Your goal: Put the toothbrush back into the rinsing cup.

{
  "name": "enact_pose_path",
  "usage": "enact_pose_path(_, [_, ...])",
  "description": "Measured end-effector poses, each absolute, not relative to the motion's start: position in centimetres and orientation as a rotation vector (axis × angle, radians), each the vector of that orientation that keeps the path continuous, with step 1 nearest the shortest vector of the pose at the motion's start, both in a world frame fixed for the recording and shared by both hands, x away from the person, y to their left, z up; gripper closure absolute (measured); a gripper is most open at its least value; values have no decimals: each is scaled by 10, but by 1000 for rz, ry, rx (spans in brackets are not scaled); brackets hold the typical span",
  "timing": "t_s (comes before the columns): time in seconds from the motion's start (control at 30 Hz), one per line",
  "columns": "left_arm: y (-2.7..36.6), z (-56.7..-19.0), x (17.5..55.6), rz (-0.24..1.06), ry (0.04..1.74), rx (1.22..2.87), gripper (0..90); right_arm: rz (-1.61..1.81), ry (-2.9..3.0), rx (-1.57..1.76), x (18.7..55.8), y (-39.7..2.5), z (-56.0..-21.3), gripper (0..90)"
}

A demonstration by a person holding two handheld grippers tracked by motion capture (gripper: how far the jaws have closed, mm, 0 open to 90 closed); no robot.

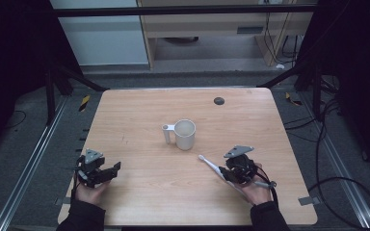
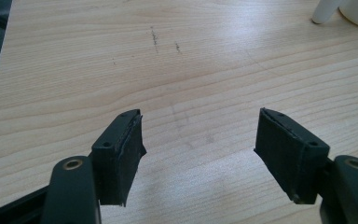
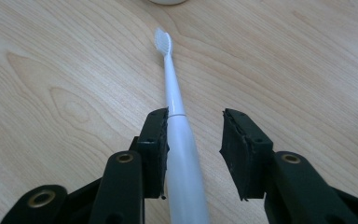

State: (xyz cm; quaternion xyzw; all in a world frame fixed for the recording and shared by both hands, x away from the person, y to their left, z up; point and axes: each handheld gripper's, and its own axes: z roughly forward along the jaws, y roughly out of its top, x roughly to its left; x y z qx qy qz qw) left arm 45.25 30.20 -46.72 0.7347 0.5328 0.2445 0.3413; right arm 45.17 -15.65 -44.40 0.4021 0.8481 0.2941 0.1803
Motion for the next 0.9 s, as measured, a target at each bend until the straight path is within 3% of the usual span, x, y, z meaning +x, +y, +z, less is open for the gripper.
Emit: enact_pose_path(0.9, [301, -470, 456, 619, 1390, 1935, 304, 601, 2584, 1206, 474, -143, -466, 584])
